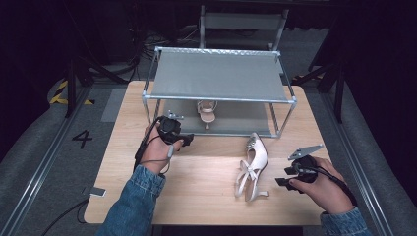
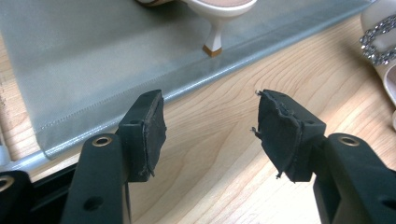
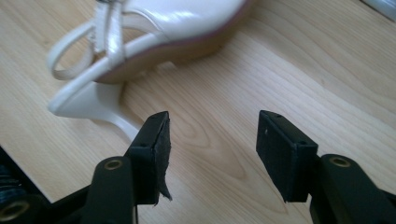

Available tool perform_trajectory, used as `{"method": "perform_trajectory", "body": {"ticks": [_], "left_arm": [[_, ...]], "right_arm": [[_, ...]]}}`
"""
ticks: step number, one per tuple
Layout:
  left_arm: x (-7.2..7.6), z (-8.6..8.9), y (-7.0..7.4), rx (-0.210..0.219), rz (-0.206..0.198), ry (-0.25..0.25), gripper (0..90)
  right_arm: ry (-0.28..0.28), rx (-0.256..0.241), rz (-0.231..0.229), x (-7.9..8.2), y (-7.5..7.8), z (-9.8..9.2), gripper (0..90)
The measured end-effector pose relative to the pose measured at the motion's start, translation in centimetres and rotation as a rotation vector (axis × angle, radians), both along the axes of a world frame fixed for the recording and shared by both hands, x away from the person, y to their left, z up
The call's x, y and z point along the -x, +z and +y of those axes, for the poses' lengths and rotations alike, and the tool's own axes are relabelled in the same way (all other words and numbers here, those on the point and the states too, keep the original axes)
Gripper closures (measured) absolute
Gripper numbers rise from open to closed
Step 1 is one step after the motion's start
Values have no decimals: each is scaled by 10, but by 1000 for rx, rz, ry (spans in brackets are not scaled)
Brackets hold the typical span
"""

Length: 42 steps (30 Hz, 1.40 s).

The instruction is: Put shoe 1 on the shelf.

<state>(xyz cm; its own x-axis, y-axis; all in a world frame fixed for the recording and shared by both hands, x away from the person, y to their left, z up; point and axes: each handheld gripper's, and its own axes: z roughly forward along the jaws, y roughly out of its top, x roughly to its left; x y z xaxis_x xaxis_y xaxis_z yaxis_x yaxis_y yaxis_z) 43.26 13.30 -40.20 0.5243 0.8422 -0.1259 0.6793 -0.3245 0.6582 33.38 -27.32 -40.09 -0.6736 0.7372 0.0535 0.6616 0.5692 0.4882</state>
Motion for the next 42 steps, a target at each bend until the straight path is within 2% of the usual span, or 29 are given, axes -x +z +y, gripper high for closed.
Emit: {"method": "perform_trajectory", "body": {"ticks": [5,11,14,20,27,29,32,34,37,42], "left_arm": [[-2,1,-1,5,13,-8,413],[-5,2,-3,17,27,-11,413],[-5,3,-4,29,30,-6,413],[-5,4,-3,28,33,-6,413],[-5,3,-4,34,42,-14,413],[-5,3,-4,35,39,-14,413],[-6,5,-3,29,34,-19,413],[-6,4,-4,38,39,-13,413],[-6,4,-4,36,41,-18,413],[-6,5,-4,35,47,-18,413]], "right_arm": [[37,-18,3,-1,12,19,494],[76,10,18,-8,16,42,515],[90,1,24,-11,19,52,530],[127,16,43,-18,20,72,542],[152,36,61,-26,15,91,553],[162,56,80,-30,11,98,588],[168,76,73,-31,9,102,612],[177,115,77,-30,6,107,699],[175,160,74,-30,5,109,779],[162,146,54,-27,12,106,809]]}}
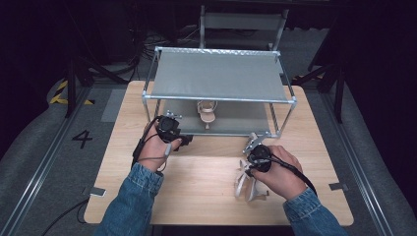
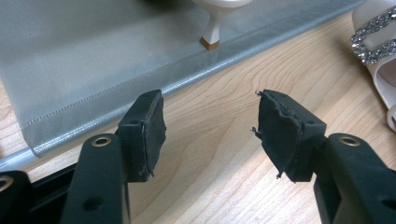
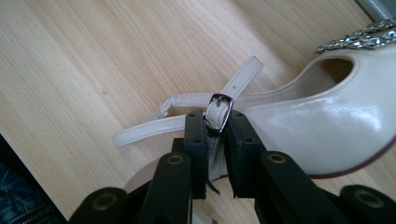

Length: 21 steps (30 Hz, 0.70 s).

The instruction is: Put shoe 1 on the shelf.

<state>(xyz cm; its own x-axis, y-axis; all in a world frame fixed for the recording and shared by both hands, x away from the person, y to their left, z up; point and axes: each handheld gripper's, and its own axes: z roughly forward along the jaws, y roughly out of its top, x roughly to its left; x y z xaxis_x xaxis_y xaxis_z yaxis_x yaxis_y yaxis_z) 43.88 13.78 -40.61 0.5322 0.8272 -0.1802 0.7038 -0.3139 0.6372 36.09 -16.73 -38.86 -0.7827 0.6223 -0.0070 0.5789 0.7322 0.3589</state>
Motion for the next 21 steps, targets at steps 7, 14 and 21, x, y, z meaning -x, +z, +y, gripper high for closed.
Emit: {"method": "perform_trajectory", "body": {"ticks": [7,14,21], "left_arm": [[-1,0,-2,0,5,3,413],[-1,0,-3,-7,12,0,413],[-1,1,-4,-7,18,5,413]], "right_arm": [[-14,-4,-18,5,9,-14,827],[-68,-70,-43,5,15,-40,826],[-154,-130,-42,3,18,-67,819]]}}
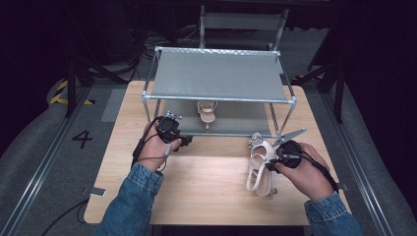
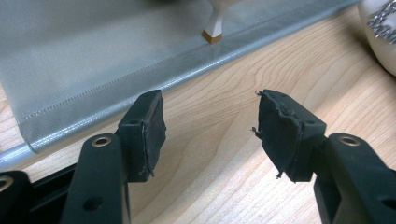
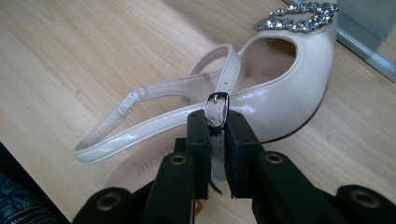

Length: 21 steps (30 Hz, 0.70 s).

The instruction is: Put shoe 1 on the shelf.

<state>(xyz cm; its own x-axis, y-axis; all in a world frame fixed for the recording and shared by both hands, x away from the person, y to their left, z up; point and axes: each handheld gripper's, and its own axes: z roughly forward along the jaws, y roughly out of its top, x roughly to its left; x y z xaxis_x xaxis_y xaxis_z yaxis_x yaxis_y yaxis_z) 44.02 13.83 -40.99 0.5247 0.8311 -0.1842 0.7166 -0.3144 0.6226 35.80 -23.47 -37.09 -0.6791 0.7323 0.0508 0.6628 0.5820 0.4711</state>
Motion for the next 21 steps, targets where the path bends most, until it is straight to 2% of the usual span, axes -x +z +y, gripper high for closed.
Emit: {"method": "perform_trajectory", "body": {"ticks": [4,10,13,16,19,21], "left_arm": [[0,1,0,-1,1,1,411],[0,1,-1,-4,2,-2,409],[0,1,-1,-9,3,-1,406],[-1,1,-1,-9,1,2,403],[-1,1,-1,-8,1,0,403],[-1,1,-1,-12,3,-3,400]], "right_arm": [[-54,-3,13,-1,-3,-17,816],[-117,37,32,-5,-10,-38,817],[-143,79,32,-8,-16,-46,817],[-160,72,32,-8,-19,-51,810],[-183,69,31,-8,-17,-53,770],[-201,66,11,-7,-13,-54,686]]}}
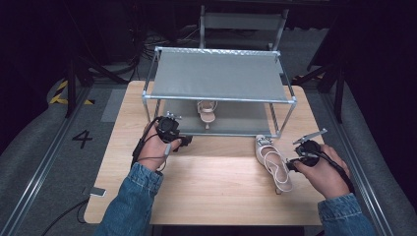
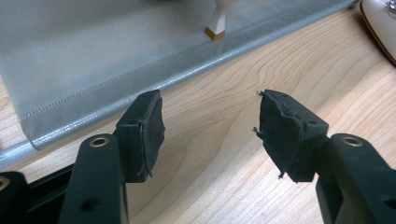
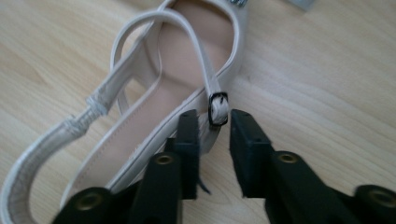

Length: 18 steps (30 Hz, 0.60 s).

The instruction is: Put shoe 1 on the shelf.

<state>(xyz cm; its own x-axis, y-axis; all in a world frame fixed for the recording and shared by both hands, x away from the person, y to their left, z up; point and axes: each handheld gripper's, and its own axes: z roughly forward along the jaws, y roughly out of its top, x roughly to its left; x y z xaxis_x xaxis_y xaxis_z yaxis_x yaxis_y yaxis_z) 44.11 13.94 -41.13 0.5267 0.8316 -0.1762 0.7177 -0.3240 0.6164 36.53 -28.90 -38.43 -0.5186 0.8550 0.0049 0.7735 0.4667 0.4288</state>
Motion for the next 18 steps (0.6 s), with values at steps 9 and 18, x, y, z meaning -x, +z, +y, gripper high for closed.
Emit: {"method": "perform_trajectory", "body": {"ticks": [9,18], "left_arm": [[0,0,0,-3,1,2,396],[0,2,-1,-3,10,1,393]], "right_arm": [[-60,-74,-76,13,26,14,420],[-79,-32,-36,13,13,44,315]]}}
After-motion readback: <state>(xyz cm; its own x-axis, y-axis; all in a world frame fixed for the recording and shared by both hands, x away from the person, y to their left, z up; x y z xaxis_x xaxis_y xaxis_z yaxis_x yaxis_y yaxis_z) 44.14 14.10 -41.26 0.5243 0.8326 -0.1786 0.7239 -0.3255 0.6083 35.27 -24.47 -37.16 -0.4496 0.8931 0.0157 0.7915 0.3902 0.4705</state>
